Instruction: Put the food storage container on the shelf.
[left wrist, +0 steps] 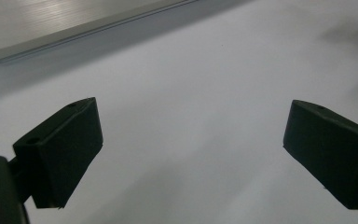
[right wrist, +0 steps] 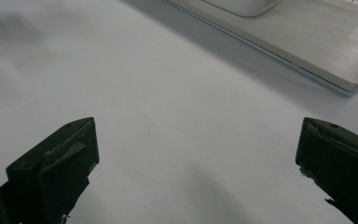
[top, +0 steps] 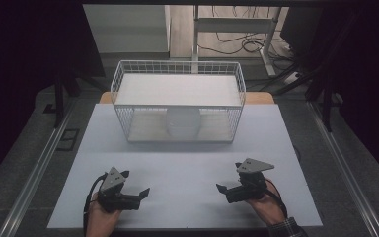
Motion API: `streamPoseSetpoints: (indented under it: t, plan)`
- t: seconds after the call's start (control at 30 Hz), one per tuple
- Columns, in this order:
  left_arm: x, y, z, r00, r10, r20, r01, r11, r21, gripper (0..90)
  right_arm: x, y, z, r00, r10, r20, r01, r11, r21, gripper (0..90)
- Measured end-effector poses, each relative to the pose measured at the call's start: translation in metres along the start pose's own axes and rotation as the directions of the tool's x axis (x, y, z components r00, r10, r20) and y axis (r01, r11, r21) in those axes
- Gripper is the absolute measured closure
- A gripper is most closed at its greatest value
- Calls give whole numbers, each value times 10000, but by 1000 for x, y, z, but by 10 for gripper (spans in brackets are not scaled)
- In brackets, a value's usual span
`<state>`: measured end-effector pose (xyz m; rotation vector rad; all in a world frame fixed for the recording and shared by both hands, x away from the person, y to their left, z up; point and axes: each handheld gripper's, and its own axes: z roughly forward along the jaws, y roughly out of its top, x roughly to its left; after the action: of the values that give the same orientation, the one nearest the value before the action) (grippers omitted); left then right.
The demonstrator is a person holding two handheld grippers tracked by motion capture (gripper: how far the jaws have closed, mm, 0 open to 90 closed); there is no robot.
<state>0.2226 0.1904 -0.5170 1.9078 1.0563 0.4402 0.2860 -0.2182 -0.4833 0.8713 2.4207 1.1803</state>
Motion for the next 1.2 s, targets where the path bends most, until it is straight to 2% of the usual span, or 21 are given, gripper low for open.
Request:
streamPoseSetpoints:
  t: [0.23, 0.63, 0.97, 1.2]
  plan:
    - [3, -3, -9, 9997, -39, -259, 38, 10000, -8, 45, -1, -7, -10, 9997, 35, 241, -34, 10000, -13, 0]
    - [10, -11, -26, 9970, -85, -773, 83, 10000, -30, 45, -8, -21, -31, 9948, 437, 924, -421, 9989, -195, 0]
    - [19, -20, -39, 9931, -341, -1122, 326, 9993, -155, 41, -18, -37, -47, 9830, 966, 1564, -937, 9953, -257, 0]
    - [24, -26, -43, 9895, -404, -1384, 384, 9991, -165, 33, -23, -49, -55, 9742, 1273, 1863, -1281, 9917, -78, 0]
